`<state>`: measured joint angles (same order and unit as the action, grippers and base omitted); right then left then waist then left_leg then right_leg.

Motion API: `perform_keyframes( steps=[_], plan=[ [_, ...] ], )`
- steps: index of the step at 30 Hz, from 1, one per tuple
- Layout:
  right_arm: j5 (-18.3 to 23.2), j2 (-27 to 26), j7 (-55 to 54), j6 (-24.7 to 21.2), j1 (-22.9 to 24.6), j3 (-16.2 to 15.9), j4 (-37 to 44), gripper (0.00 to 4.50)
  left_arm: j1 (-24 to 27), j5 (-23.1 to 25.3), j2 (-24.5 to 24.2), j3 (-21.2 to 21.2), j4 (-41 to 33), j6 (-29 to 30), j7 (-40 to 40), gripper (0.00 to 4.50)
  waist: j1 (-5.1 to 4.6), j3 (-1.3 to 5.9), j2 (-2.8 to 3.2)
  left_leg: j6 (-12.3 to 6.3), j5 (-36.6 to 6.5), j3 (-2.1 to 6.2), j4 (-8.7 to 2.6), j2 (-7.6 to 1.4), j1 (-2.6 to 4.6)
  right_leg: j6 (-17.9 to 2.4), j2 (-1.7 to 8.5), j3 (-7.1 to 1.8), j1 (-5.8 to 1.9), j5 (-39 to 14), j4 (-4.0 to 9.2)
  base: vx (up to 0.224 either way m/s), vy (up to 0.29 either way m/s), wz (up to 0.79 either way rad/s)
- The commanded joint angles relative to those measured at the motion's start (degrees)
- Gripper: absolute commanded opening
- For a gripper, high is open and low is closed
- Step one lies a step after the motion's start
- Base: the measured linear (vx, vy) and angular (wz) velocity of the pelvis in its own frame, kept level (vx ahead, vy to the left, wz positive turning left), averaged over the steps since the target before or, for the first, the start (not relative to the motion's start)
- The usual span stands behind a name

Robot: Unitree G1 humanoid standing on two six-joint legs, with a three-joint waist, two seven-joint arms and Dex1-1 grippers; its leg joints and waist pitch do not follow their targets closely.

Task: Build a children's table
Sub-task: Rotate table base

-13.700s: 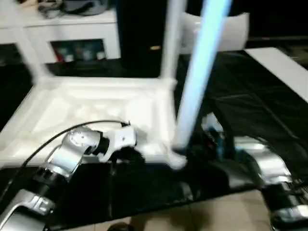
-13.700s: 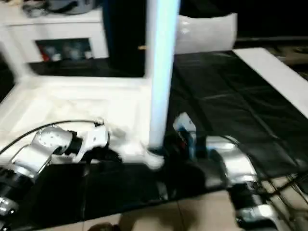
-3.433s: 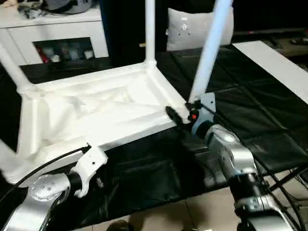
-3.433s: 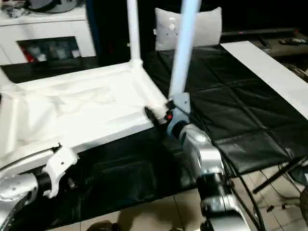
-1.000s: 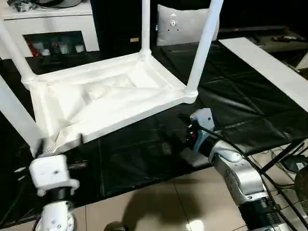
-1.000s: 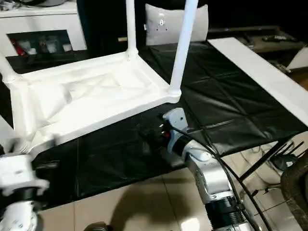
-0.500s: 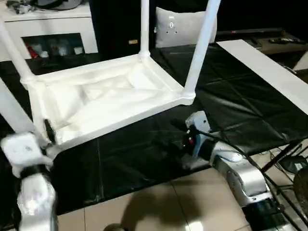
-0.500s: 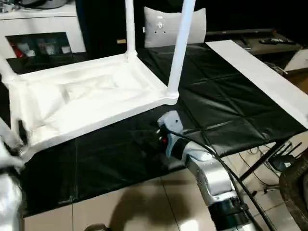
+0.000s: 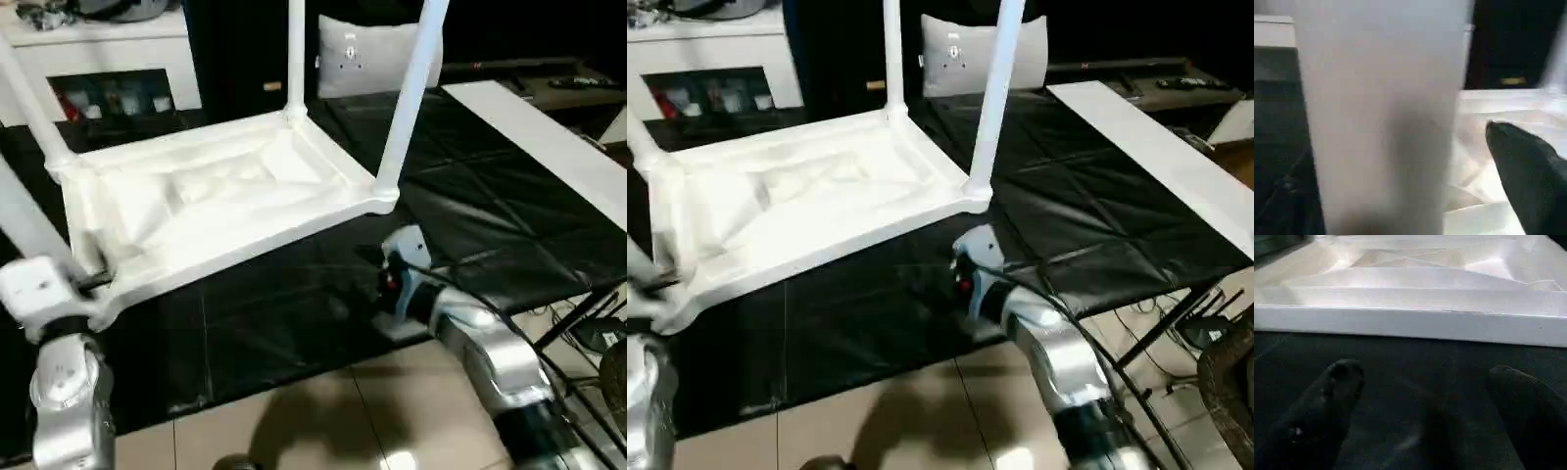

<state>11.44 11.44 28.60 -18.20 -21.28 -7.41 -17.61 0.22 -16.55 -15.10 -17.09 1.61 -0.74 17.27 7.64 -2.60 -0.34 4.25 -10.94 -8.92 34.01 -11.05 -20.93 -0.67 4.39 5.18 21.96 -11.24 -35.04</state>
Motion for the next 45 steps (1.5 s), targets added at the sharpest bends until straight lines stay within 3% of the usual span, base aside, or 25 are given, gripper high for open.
perform_keyframes(
  steps=[1,2,4,6,7,9,10,11,13,17,19,23,28,29,30,35,36,37,38,39,40,42,45],
  plan=[
    [-1.37,0.18,-2.42,0.42,-1.18,1.3,-2.73,4.5,0.36,-3.91,-0.02,6.26,-3.02,4.22,9.89,4.46,-0.07,2.95,1.7,3.88,-19.87,0.59,-5.05,-2.34,1.23,-9.1,3.91,-3.42,-0.91,-14.88,4.41,0.0,0.0,0.0],
    [-2.37,0.15,-4.72,3.02,-3.94,2.05,-9.67,4.5,1.37,-6.82,-2.96,9.18,-5.42,8.09,16.79,4.46,0.06,2.88,1.52,3.96,-20.28,0.41,-5.03,-2.42,1.43,-9.11,3.84,-3.5,-0.78,-14.25,4.49,0.0,0.0,0.0],
    [-2.58,0.06,-5.73,3.97,-5.02,2.48,-12.35,4.5,1.38,-7.73,-3.84,9.83,-5.77,9.49,18.61,4.46,0.19,2.89,1.61,4.1,-19.84,0.13,-4.98,-2.24,1.39,-10.12,3.84,-3.74,-0.8,-12.54,4.07,0.0,0.0,0.0],
    [-2.42,-0.18,-7.29,5.84,-7.7,3.44,-18.49,4.5,1.09,-9.54,-5.66,12.36,-6.84,12.07,22.56,4.46,0.05,2.96,1.16,3.71,-17.62,0.18,-5.11,-2.21,0.8,-9.88,3.97,-3.73,-1.56,-11.11,3.8,0.0,0.0,0.0],
    [-2.42,-0.18,-7.29,5.84,-7.7,3.44,-18.49,4.5,1.09,-9.54,-5.66,12.36,-6.84,12.07,22.56,4.46,-0.14,3.09,1.33,3.5,-16.28,0.15,-5.02,-2.12,0.74,-10.09,3.83,-3.7,-1.69,-9.75,3.53,0.0,0.0,0.0],
    [-2.58,-0.27,-8.62,7.56,-10.61,3.94,-24.69,4.5,0.38,-11.09,-7.43,16.5,-8.44,14.86,27.16,4.46,-0.39,3.15,1.16,3.01,-14.11,0.02,-4.85,-2.01,0.49,-10.18,3.75,-3.73,-2.0,-8.0,3.31,0.0,0.0,0.0],
    [-2.58,-0.27,-8.62,7.56,-10.61,3.94,-24.69,4.5,0.38,-11.09,-7.43,16.5,-8.44,14.86,27.16,4.46,-0.54,3.26,0.76,2.54,-12.49,-0.1,-4.68,-1.92,0.43,-10.52,3.79,-3.77,-2.08,-7.39,3.09,0.0,0.0,0.0],
    [-3.16,-0.54,-9.23,8.73,-13.21,4.2,-29.81,4.5,-1.07,-12.44,-8.14,20.36,-9.57,17.23,31.78,4.46,-0.75,3.36,0.38,2.07,-11.09,-0.38,-4.49,-1.92,0.56,-10.82,3.74,-3.85,-1.93,-6.69,3.0,0.0,0.0,0.0],
    [-3.86,-0.77,-9.28,9.46,-14.37,4.24,-32.02,4.5,-1.88,-13.57,-8.15,21.89,-10.26,18.78,34.07,4.46,-0.73,3.4,0.73,1.88,-9.82,-0.57,-4.34,-1.92,0.67,-11.53,3.65,-3.92,-1.77,-5.88,2.81,0.0,0.0,0.0],
    [-4.29,-1.82,-6.68,12.24,-15.94,3.88,-33.83,4.5,-3.26,-16.32,-7.36,25.0,-13.11,22.48,36.9,4.46,-1.46,3.62,0.31,0.42,-6.06,-0.82,-3.91,-1.76,0.11,-12.19,3.56,-4.08,-2.32,-0.82,2.22,0.0,0.0,0.0],
    [-4.13,-3.02,-4.41,13.63,-16.45,3.18,-33.86,4.5,-4.48,-17.27,-5.96,27.2,-14.27,23.85,37.72,4.46,-1.57,3.69,0.27,-0.48,-5.19,-0.94,-3.71,-1.74,0.17,-12.65,3.48,-4.07,-2.28,0.27,2.19,0.0,0.0,0.0],
    [-4.34,-5.12,-1.55,15.84,-17.09,1.81,-34.77,4.5,-7.26,-17.87,-3.25,29.91,-14.3,24.89,37.99,4.46,-2.05,3.36,0.09,-0.8,-6.99,-0.99,-3.86,-1.79,0.04,-12.82,3.55,-4.14,-2.32,-3.44,2.55,0.0,0.0,0.0],
    [-5.57,-7.65,3.51,19.42,-17.13,-0.56,-37.16,4.5,-12.99,-16.72,2.46,31.67,-11.43,24.24,35.57,4.46,-2.97,2.98,-0.18,0.31,-11.23,-0.89,-3.97,-1.87,0.0,-11.61,3.78,-4.27,-2.33,-12.23,3.55,0.0,0.0,0.0],
    [-5.97,-8.19,4.65,20.19,-16.95,-0.91,-37.54,4.5,-14.38,-16.41,4.21,32.19,-10.63,24.11,34.86,4.46,-3.3,3.06,-0.26,0.33,-10.51,-0.68,-4.06,-1.87,-0.48,-11.25,3.83,-4.17,-2.7,-12.22,3.38,0.0,0.0,0.0],
    [-6.68,-8.52,5.32,20.96,-16.7,-1.08,-37.84,4.5,-15.98,-14.89,6.23,33.13,-9.3,23.11,33.71,4.46,-3.47,3.06,-0.27,0.19,-10.29,-0.67,-4.05,-1.84,-0.5,-11.06,3.8,-4.14,-2.66,-12.16,3.46,0.0,0.0,0.0],
    [-7.34,-8.4,5.14,21.99,-16.48,-0.97,-38.48,4.5,-18.99,-9.92,9.69,33.21,-5.69,19.29,28.17,4.46,-3.84,3.42,-0.2,-2.0,-7.43,-0.78,-3.46,-1.89,-0.21,-12.97,3.63,-4.12,-2.54,-6.19,3.09,0.0,0.0,0.0],
    [-7.89,-7.97,2.18,22.65,-16.81,0.19,-40.09,4.5,-21.53,-5.67,11.61,31.72,-1.4,15.69,22.83,4.46,-3.92,3.41,-0.1,-2.28,-7.24,-0.78,-3.46,-1.86,-0.34,-13.16,3.55,-4.11,-2.58,-5.65,3.09,0.0,0.0,0.0],
    [-7.84,-7.57,-0.18,22.47,-17.05,1.24,-40.99,4.5,-22.81,-3.93,12.09,30.6,0.69,13.88,20.22,4.46,-3.85,3.45,-0.07,-2.59,-7.29,-0.89,-3.32,-1.81,0.11,-13.27,3.33,-4.09,-2.28,-5.16,3.27,0.0,0.0,0.0],
    [-7.84,-7.57,-0.18,22.47,-17.05,1.24,-40.99,4.5,-22.81,-3.93,12.09,30.6,0.69,13.88,20.22,4.46,-3.87,3.45,-0.08,-2.6,-7.31,-0.8,-3.35,-1.83,0.06,-13.45,3.42,-4.09,-2.38,-5.11,3.19,0.0,0.0,0.0],
    [-6.98,-6.42,-4.81,22.15,-17.16,4.08,-42.5,4.5,-24.79,-2.47,12.16,27.91,3.54,11.98,16.53,4.46,-3.78,3.52,-0.11,-2.41,-7.38,-0.7,-3.4,-1.82,-0.12,-13.57,3.6,-4.01,-2.61,-5.29,3.08,0.0,0.0,0.0],
    [-6.98,-6.42,-4.81,22.15,-17.16,4.08,-42.5,4.5,-24.79,-2.47,12.16,27.91,3.54,11.98,16.53,4.46,-3.68,3.52,-0.16,-2.34,-7.58,-0.81,-3.31,-1.8,0.14,-13.55,3.55,-4.02,-2.42,-5.45,3.15,0.0,0.0,0.0],
    [-5.4,-5.04,-8.31,21.81,-16.77,7.68,-43.68,4.5,-25.99,-2.08,11.75,25.37,5.2,10.85,14.78,4.46,-3.41,3.61,-0.15,-2.44,-7.63,-0.89,-3.25,-1.85,0.32,-13.63,3.54,-4.07,-2.26,-5.18,3.0,0.0,0.0,0.0],
    [-3.8,-3.91,-9.63,21.22,-15.79,10.33,-43.54,4.5,-26.18,-1.79,10.8,24.27,5.78,10.03,15.0,4.46,-3.12,3.64,-0.14,-2.84,-7.05,-0.85,-3.26,-1.82,0.14,-13.9,3.49,-3.95,-2.38,-3.56,2.73,0.0,0.0,0.0]
  ],
)
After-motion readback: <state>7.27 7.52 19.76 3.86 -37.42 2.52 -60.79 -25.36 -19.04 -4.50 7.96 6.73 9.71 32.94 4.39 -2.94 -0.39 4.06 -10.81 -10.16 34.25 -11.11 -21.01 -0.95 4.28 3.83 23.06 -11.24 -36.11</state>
